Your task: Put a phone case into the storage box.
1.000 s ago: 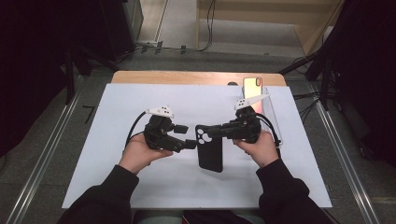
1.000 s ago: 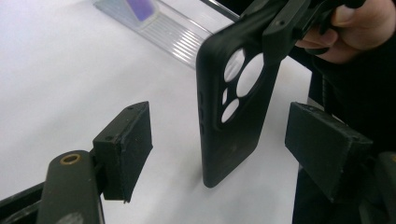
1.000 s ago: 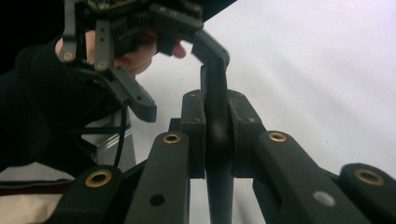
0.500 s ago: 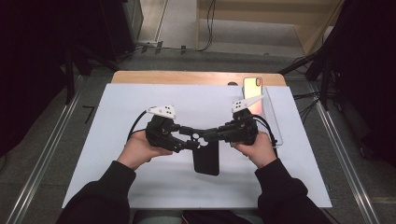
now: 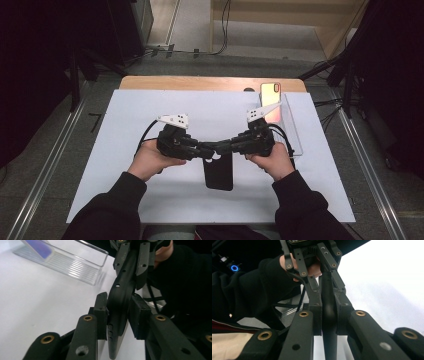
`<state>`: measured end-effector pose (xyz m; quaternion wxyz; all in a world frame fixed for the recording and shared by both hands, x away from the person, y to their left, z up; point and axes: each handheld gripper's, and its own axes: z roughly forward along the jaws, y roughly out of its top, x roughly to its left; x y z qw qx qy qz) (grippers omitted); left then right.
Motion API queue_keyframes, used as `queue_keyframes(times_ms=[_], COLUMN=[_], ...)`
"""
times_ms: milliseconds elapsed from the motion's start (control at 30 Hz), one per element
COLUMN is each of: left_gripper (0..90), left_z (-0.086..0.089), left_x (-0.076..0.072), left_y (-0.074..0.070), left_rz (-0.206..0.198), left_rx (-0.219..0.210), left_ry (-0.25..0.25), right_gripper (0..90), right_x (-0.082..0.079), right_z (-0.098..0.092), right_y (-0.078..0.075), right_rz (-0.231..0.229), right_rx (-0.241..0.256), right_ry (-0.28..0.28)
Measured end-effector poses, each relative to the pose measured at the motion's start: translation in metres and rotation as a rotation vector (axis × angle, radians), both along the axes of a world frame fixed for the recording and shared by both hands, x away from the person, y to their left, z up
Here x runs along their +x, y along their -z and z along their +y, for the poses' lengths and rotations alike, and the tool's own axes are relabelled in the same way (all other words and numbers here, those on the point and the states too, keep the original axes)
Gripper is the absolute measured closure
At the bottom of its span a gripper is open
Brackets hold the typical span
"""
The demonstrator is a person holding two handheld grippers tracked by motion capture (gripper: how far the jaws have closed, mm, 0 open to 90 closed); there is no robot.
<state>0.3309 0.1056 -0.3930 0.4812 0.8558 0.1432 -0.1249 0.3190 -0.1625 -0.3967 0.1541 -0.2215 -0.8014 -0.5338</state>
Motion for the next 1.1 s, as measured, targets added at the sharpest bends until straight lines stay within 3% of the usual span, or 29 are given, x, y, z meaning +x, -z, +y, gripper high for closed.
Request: queue_keyframes(times_ms=[167, 267, 333, 533, 633, 767, 900, 933, 1100], left_gripper=[76.6, 77.0, 77.1, 77.2, 77.1, 77.0, 77.0, 76.9, 76.9], left_z=[0.001, 0.001, 0.001, 0.005, 0.010, 0.018, 0.021, 0.021, 0.019], left_x=[0.001, 0.001, 0.001, 0.002, 0.004, 0.008, 0.010, 0.010, 0.008], left_y=[0.001, 0.000, -0.001, -0.002, -0.004, -0.007, -0.011, -0.011, -0.016], left_rz=[0.028, 0.051, 0.044, 0.058, 0.070, 0.076, 0.074, 0.076, 0.090], left_rx=[0.000, 0.001, 0.002, 0.017, 0.027, 0.034, 0.060, 0.067, 0.080], left_ry=[0.021, 0.030, 0.027, -0.009, -0.047, -0.137, -0.223, -0.244, -0.358], right_gripper=[76.2, 74.2, 71.3, 53.0, 43.6, 30.4, 10.0, 0.8, 0.0], right_x=[0.000, 0.001, 0.001, 0.000, -0.001, -0.001, 0.000, 0.000, -0.005], right_z=[0.000, 0.000, -0.001, -0.003, -0.005, -0.006, -0.006, -0.005, 0.005], right_y=[0.001, 0.001, 0.001, -0.003, -0.004, -0.004, 0.001, 0.003, 0.009], right_rz=[-0.001, 0.023, 0.026, -0.002, -0.033, -0.089, -0.096, -0.094, -0.137], right_rx=[0.000, 0.006, 0.004, 0.023, 0.002, -0.009, -0.006, -0.018, -0.109], right_ry=[-0.011, -0.017, -0.008, 0.043, 0.099, 0.153, 0.164, 0.176, 0.265])
